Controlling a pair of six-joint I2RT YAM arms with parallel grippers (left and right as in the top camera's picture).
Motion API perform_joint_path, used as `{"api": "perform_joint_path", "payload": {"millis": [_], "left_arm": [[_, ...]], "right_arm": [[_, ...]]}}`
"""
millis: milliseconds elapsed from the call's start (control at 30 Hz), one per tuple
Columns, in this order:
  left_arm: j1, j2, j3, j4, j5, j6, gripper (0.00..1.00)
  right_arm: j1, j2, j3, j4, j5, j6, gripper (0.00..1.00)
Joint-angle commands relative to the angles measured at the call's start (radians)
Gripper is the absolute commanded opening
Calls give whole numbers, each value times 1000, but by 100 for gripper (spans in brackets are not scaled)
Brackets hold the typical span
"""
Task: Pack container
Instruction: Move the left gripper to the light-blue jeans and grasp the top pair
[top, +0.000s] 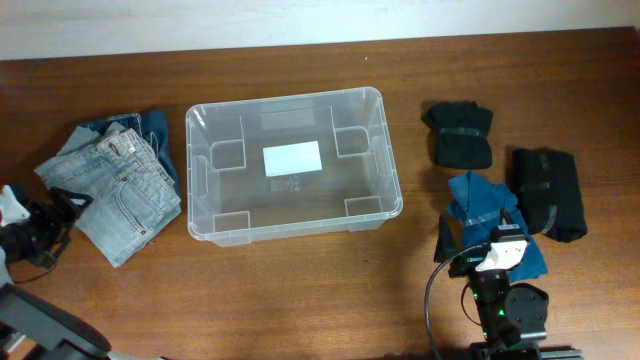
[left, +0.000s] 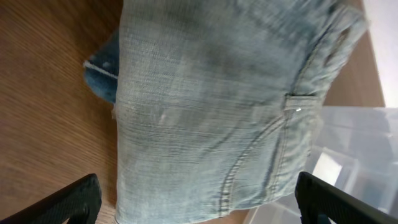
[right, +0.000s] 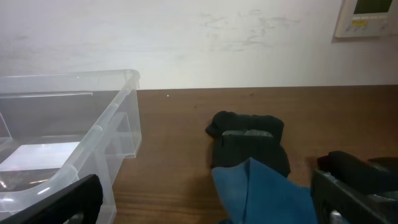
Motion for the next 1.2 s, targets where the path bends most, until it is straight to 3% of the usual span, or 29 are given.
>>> {"api": "perform_joint_path", "payload": {"millis": [0,267,500,700,833,900,1000,1167], "left_arm": [[6,54,-23,44,34,68,99],[8,103,-95,155,36,116,99],[-1,105,-204,352,134,115,99],[-57,105,-275,497,134,115,98],[-103,105,-275,532,154,111,78],[-121,105,-275,545,182,111,57],[-133,104,-275,559,245,84,35],[-132,103,-219,557,385,-19,13]], "right_arm": [[-8,-6,-5,-6,5,-7,98],[-8,-6,-5,-6,5,-7,98],[-8,-6,-5,-6,5,-7,98],[-8,-6,-5,-6,5,-7,98],[-8,-6,-5,-6,5,-7,98],[-8,-6,-5,-6,5,-7,98],[-8,-6,-5,-6,5,-7,98],[-8,-6,-5,-6,5,-7,98]]}}
